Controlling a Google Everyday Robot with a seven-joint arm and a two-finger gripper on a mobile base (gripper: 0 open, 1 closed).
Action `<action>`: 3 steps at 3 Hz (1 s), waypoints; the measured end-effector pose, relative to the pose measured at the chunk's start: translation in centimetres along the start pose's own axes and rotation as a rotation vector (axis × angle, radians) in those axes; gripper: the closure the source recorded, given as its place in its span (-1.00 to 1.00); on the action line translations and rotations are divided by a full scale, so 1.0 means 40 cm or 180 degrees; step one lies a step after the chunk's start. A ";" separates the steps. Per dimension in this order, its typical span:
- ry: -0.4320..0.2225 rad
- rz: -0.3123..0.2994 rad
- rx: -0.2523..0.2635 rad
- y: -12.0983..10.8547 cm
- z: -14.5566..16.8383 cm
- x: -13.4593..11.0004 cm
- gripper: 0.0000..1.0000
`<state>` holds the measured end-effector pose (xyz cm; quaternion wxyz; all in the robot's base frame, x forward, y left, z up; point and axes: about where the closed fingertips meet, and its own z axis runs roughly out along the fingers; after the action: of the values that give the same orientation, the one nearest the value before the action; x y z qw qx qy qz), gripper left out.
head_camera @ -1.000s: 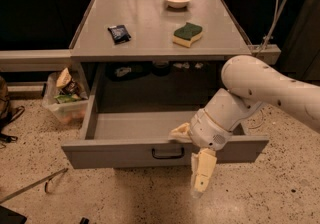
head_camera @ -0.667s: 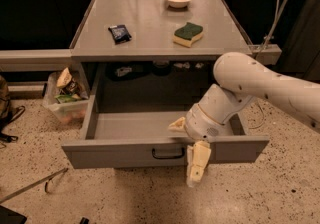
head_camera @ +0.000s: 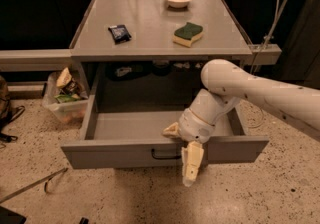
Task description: Open top drawer
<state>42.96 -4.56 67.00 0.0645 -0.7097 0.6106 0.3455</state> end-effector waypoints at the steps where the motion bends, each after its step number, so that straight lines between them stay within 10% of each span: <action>1: 0.0000 0.0000 0.0000 0.002 -0.005 -0.004 -1.00; 3: -0.0219 0.0191 -0.0126 0.160 0.001 -0.043 -1.00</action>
Offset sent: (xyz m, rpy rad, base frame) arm -0.1413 -0.0089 0.0647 0.0920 0.2018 -0.1253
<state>37.11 -4.72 70.06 0.0610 -0.6799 0.6221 0.3835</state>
